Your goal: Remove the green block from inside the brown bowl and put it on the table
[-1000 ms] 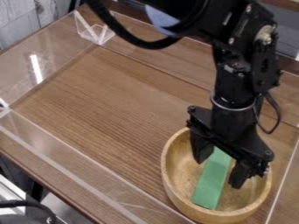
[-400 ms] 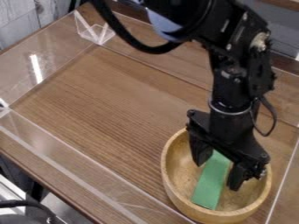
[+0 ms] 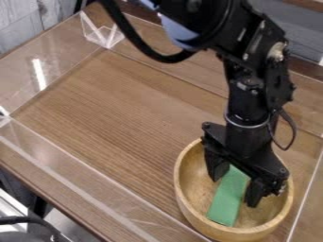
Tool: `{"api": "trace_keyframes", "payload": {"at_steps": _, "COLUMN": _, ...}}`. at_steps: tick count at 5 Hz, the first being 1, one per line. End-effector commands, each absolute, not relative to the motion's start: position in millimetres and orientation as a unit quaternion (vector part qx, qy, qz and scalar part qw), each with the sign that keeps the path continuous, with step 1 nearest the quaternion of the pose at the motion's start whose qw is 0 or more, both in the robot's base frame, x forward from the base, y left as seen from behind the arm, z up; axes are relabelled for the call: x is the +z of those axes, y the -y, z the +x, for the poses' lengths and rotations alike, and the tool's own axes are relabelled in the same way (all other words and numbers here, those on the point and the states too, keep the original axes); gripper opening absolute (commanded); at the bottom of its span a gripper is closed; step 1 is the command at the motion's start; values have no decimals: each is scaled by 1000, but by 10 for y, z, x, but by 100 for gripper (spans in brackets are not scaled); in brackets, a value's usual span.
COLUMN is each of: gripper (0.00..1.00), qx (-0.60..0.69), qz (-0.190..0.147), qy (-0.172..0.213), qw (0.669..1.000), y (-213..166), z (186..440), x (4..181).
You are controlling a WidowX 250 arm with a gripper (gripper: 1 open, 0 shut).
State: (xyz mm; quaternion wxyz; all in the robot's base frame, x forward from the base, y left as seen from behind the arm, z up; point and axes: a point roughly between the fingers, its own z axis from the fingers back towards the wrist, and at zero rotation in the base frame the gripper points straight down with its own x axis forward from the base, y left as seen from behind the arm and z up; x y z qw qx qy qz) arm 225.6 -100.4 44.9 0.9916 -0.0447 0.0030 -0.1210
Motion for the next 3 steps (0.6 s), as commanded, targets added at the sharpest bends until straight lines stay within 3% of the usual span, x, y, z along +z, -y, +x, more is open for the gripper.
{"api": "trace_keyframes", "payload": {"at_steps": 1, "gripper": 100, "qx": -117, "qz": -52, "qy": 9, "qw": 992, "y": 1011, "z": 2314, "x": 503}}
{"api": "trace_keyframes", "payload": {"at_steps": 3, "gripper": 100, "qx": -118, "qz": -54, "qy": 8, "qw": 992, "y": 1014, "z": 2327, "x": 430}}
